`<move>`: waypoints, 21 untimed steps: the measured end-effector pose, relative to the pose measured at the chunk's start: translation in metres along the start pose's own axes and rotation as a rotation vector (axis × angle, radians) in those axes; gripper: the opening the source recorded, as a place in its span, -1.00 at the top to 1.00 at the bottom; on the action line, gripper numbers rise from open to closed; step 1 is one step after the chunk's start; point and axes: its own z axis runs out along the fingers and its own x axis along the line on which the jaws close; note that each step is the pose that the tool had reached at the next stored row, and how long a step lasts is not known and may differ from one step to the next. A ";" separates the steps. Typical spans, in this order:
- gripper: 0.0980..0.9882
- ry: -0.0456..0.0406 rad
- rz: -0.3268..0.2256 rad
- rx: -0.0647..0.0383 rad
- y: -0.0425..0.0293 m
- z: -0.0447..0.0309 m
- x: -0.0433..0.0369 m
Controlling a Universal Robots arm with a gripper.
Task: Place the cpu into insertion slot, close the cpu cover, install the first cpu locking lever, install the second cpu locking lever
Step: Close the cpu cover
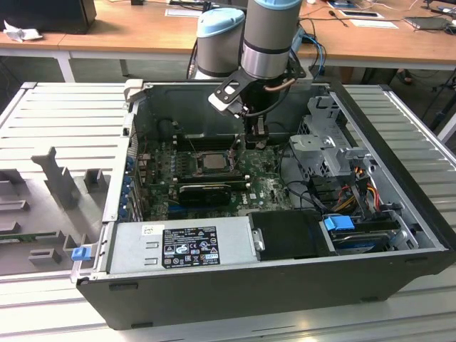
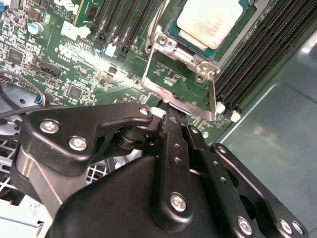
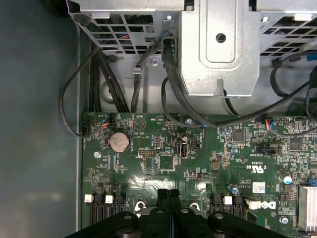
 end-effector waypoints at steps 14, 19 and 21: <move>0.98 0.0001 0.000 -0.001 -0.0164 0.0000 0.0002; 0.98 0.0001 0.000 -0.001 -0.0239 0.0008 0.0004; 0.98 0.0000 0.000 -0.001 -0.0293 0.0023 0.0004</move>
